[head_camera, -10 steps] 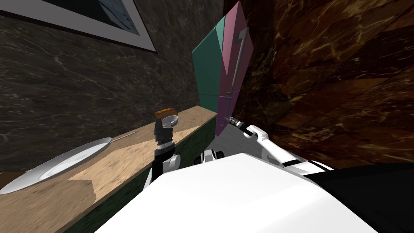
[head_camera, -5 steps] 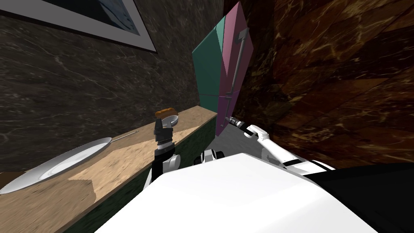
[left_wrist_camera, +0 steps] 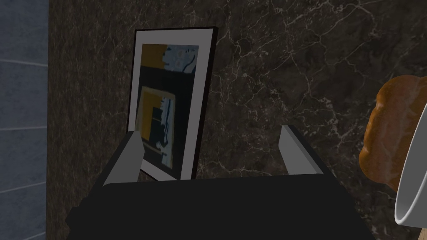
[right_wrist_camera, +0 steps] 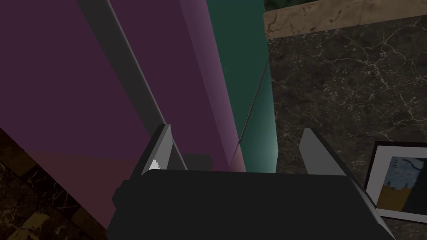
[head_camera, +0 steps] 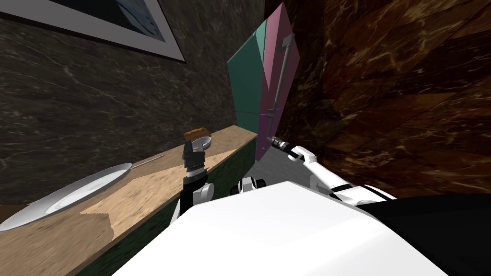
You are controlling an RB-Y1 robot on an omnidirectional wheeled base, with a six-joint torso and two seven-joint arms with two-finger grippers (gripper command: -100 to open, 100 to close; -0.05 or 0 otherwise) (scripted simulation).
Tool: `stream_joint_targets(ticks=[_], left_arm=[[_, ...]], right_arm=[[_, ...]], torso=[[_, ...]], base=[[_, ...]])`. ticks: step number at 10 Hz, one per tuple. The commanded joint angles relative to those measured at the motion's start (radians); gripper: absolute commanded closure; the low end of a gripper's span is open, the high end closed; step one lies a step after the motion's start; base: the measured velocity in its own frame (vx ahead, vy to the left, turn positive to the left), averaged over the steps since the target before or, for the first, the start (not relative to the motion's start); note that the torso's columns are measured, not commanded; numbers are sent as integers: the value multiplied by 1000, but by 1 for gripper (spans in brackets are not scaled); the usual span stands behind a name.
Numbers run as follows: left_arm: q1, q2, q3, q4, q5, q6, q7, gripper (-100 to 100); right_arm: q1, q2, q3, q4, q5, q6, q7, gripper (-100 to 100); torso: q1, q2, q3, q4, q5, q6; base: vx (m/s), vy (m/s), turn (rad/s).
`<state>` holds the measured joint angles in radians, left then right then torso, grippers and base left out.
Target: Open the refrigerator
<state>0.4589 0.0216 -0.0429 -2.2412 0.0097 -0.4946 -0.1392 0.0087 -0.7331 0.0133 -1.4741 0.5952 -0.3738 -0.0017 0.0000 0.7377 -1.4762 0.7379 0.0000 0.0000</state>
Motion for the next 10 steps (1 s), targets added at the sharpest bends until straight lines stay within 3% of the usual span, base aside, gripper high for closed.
stream_joint_targets(ticks=[1,2,3,4,6,9,10], left_arm=[[0,0,0,0,0,0,0,0],[0,0,0,0,0,0,0,0],[0,0,0,0,0,0,0,0],[0,0,0,0,0,0,0,0],[0,0,0,0,0,0,0,0],[0,0,0,0,0,0,0,0],[0,0,0,0,0,0,0,0]], right_arm=[[-81,6,14,53,-20,47,76,-100],[-85,6,14,53,-20,47,82,-100],[-123,7,22,78,-30,70,116,-100],[-126,7,22,78,-30,70,116,-100],[-195,9,37,134,-52,123,188,-100],[-272,10,45,166,-65,152,238,-100],[-315,11,54,199,-78,183,279,-100]], torso=[[0,0,0,0,0,0],[0,0,0,0,0,0],[0,0,0,0,0,0],[0,0,0,0,0,0],[0,0,0,0,0,0],[0,0,0,0,0,0],[0,0,0,0,0,0]], base=[[-5,1,2],[0,0,0],[0,0,0],[0,0,0],[0,0,0],[0,0,0],[0,0,0]])
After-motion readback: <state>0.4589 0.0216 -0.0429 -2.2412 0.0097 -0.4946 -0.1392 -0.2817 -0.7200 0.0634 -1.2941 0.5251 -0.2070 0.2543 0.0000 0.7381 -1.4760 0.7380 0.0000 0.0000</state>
